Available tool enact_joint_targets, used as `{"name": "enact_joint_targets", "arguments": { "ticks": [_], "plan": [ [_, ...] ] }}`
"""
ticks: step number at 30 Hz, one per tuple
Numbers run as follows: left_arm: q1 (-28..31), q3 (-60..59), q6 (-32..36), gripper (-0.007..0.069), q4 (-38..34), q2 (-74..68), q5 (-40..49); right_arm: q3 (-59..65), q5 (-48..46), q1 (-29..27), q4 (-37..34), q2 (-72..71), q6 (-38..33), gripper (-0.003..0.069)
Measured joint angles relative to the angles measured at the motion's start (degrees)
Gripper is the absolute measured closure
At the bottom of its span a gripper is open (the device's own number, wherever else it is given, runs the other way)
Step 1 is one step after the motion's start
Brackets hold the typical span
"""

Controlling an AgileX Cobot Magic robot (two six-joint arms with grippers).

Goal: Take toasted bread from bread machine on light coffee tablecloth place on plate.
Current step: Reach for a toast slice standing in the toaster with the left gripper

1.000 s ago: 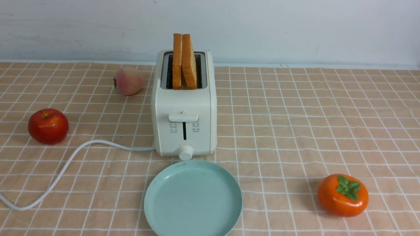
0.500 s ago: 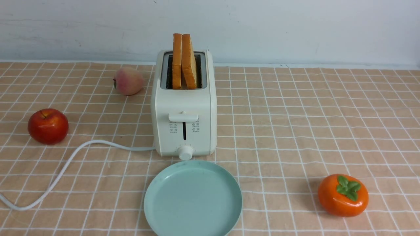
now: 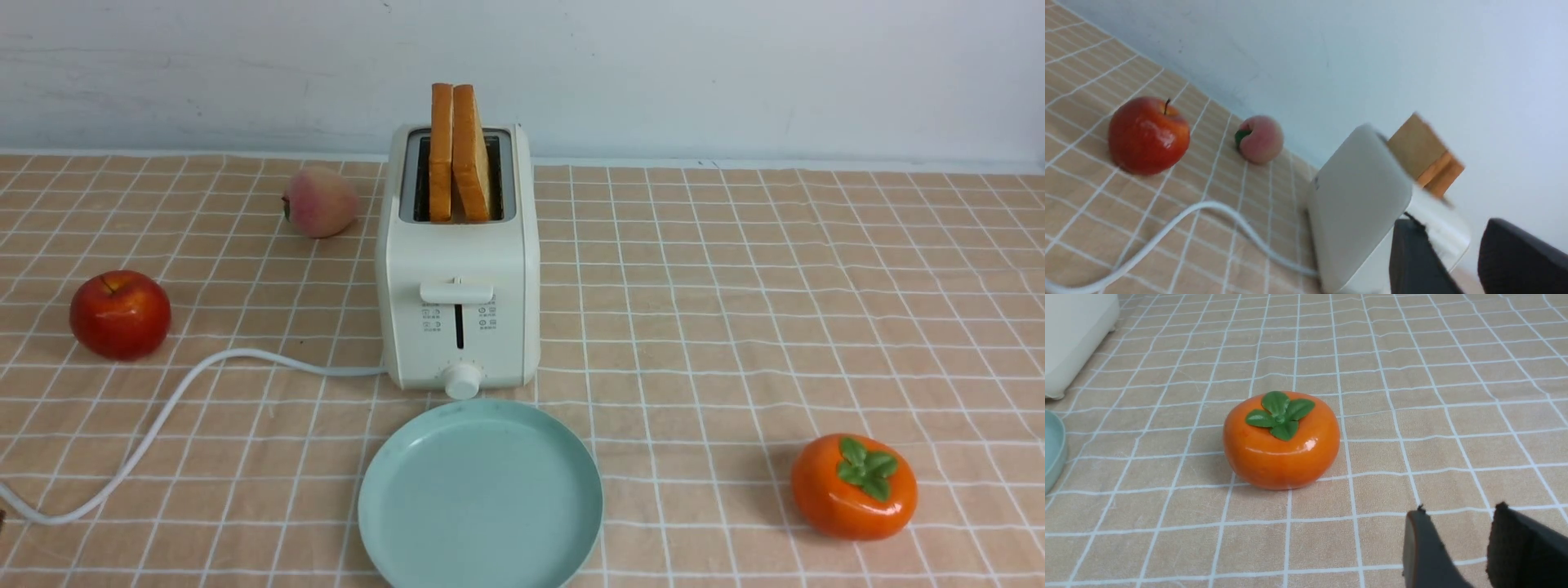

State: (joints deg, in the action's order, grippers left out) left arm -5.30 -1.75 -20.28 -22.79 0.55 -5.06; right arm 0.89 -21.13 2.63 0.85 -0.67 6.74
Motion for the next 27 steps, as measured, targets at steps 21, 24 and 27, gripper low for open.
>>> {"name": "enact_joint_targets", "arguments": {
  "ticks": [21, 24, 27],
  "plan": [
    [0.00, 37.01, -7.51, 0.0638, 11.37, -20.74, 43.32, -4.08, 18.15, 0.22, -20.51, 0.09, 19.82, 0.0431],
    [0.00, 44.19, -5.82, 0.0638, 12.59, -31.15, 53.56, -13.12, 3.67, 1.64, -18.12, 3.39, 19.79, 0.0484],
    [0.00, 50.18, -2.26, 0.0638, 11.82, -41.35, 57.95, -24.42, -11.07, 3.16, -16.47, 11.23, 15.52, 0.0581]
  ]
}}
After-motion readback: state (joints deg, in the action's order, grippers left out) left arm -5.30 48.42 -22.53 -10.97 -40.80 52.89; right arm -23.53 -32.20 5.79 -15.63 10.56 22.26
